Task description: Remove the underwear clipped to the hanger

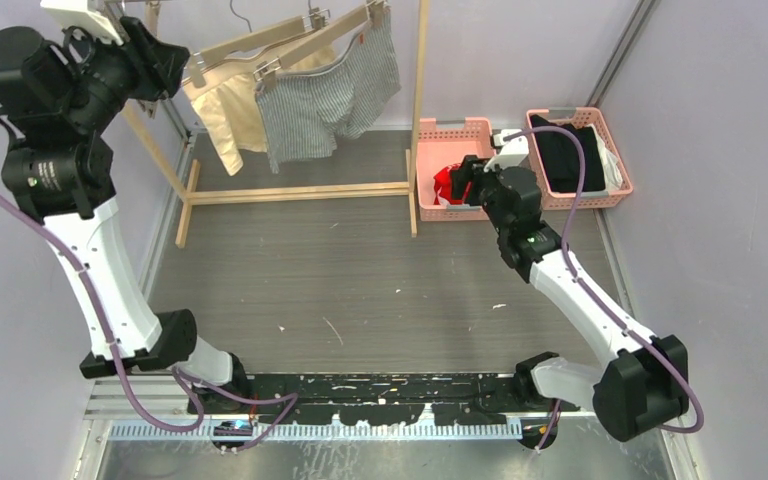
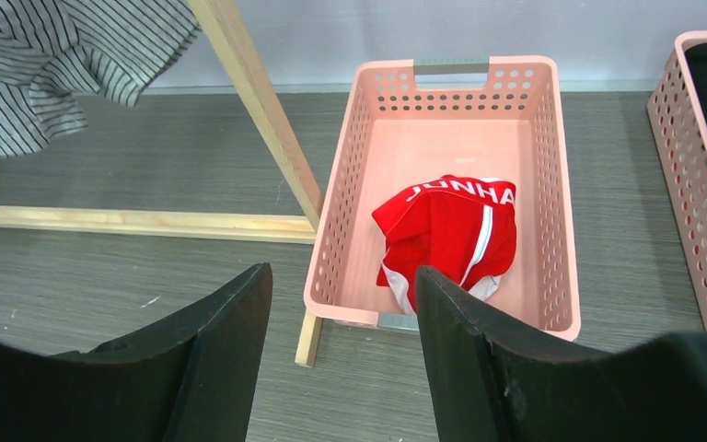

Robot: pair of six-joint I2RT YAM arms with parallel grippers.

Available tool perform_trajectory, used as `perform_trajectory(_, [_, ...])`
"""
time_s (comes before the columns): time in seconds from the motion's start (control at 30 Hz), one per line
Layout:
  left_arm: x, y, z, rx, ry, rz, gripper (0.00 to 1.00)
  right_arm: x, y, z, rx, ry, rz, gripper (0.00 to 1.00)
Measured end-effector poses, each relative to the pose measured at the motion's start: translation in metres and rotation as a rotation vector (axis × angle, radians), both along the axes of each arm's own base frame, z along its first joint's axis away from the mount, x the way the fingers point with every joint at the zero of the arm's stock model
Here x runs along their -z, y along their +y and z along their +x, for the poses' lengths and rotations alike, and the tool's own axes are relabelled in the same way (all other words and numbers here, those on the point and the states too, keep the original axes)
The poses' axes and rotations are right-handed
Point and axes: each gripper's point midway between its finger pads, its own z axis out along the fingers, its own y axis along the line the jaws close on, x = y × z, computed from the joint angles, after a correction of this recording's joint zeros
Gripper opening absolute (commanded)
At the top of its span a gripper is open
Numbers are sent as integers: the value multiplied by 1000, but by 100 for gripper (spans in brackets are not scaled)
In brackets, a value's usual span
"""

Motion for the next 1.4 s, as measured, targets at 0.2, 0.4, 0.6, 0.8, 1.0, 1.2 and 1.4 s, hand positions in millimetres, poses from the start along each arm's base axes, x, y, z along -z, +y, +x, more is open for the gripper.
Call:
perform_trajectory(0.2, [13, -5, 30, -25, 21, 69, 58, -19, 3, -15, -11, -39, 13, 63])
perform_trajectory(0.4, [28, 11, 51, -111, 46, 137, 60, -24, 10, -25, -30, -41, 12, 63])
perform_trajectory(0.6, [39, 20, 67, -147, 59, 182, 62, -25, 12, -33, -37, -41, 9, 63])
perform_trajectory(0.8, [44, 22, 85, -148, 52, 199, 66, -24, 12, -36, -38, -37, -9, 64])
perform_trajectory(1.0, [52, 19, 101, -129, 52, 206, 65, -21, 16, -39, -46, -26, -25, 63])
perform_trajectory(1.2, [60, 17, 117, -107, 57, 205, 65, -19, 19, -42, -40, -27, -45, 63])
perform_trajectory(1.4, [68, 14, 129, -88, 65, 203, 64, -19, 21, -43, -38, -28, -58, 62])
